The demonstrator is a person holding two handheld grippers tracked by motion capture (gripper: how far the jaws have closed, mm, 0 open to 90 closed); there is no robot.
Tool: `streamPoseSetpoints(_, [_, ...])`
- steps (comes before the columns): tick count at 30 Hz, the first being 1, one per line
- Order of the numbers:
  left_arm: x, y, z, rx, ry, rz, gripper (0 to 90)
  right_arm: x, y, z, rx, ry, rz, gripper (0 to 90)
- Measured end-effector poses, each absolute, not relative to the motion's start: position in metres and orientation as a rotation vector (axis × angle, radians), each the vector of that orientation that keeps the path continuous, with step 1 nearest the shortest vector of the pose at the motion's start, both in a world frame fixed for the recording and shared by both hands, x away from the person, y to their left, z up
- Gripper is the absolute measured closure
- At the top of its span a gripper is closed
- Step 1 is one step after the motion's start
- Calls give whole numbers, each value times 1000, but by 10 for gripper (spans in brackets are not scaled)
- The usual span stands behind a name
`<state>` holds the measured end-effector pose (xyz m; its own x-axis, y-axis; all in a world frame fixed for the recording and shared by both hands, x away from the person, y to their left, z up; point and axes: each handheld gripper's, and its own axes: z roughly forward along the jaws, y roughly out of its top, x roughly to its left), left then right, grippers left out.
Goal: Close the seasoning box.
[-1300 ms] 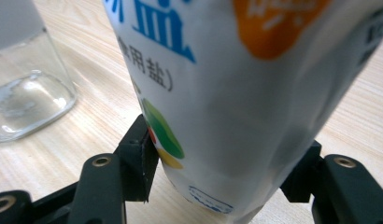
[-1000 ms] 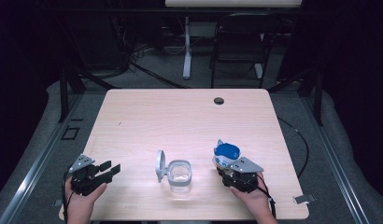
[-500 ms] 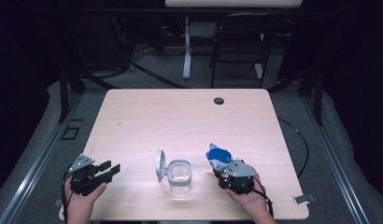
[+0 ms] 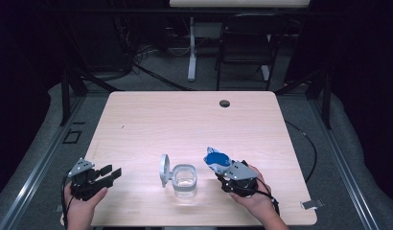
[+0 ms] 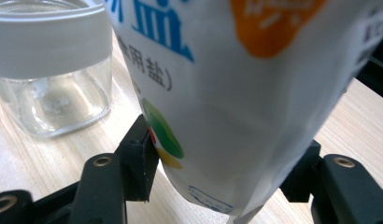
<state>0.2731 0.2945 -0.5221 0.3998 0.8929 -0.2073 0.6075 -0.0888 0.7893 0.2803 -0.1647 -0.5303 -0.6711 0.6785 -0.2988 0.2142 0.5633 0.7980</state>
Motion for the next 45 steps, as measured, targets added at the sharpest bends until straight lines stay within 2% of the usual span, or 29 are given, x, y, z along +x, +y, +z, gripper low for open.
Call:
streamPoseSetpoints(23, [274,297,-524,1789,1311,410,540,278,-160,-521,564,2302,841,408])
streamPoseSetpoints(45, [274,297,-524,1787,1321,422,530,276,-149,-527,444,2300,682,413])
